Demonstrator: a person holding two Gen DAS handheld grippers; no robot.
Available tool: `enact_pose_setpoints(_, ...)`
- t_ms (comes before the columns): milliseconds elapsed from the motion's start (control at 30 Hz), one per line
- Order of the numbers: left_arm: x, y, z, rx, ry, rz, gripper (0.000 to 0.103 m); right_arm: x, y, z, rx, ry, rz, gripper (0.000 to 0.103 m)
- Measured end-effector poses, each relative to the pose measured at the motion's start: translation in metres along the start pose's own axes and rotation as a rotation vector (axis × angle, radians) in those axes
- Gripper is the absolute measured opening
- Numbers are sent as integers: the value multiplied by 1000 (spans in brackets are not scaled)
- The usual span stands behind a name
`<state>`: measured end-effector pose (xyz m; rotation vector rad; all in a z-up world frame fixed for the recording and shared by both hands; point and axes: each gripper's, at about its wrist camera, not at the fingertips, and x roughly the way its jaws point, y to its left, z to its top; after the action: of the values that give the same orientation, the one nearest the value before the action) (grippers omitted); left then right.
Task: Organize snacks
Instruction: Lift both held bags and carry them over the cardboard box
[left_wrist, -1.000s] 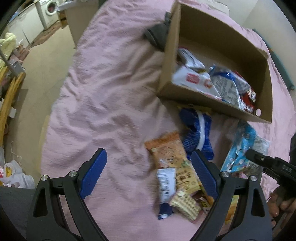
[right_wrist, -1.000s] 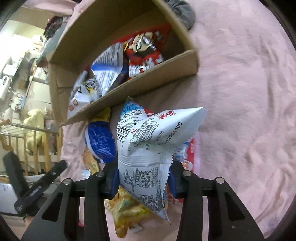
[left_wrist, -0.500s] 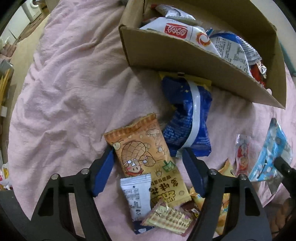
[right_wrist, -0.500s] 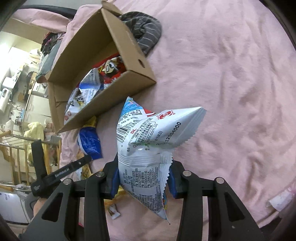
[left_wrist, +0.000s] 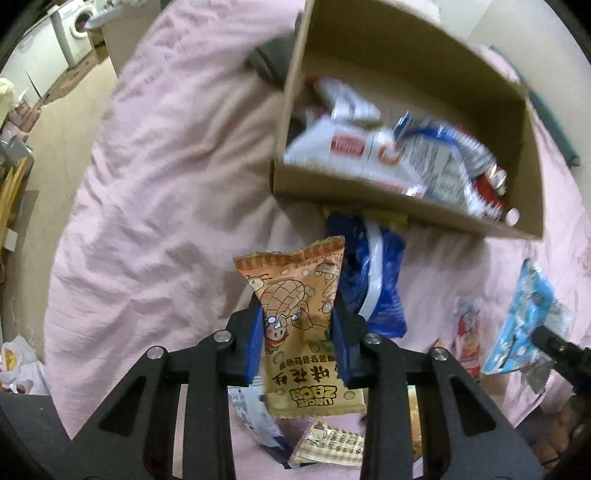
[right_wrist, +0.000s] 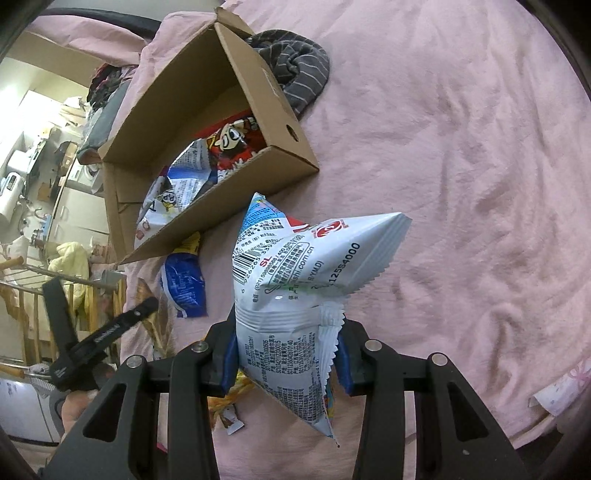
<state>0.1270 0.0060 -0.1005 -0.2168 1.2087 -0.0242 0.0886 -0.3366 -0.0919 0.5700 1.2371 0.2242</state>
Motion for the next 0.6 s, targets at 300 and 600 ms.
enact_pose_setpoints(300,-53,-14,-9,67,-160,-22,27,-6,14,-3,-39,-7,12,43)
enact_pose_setpoints(600,-89,-19,-9,115,-233,-27,27,-17,29,-6,-91,-38,54,43)
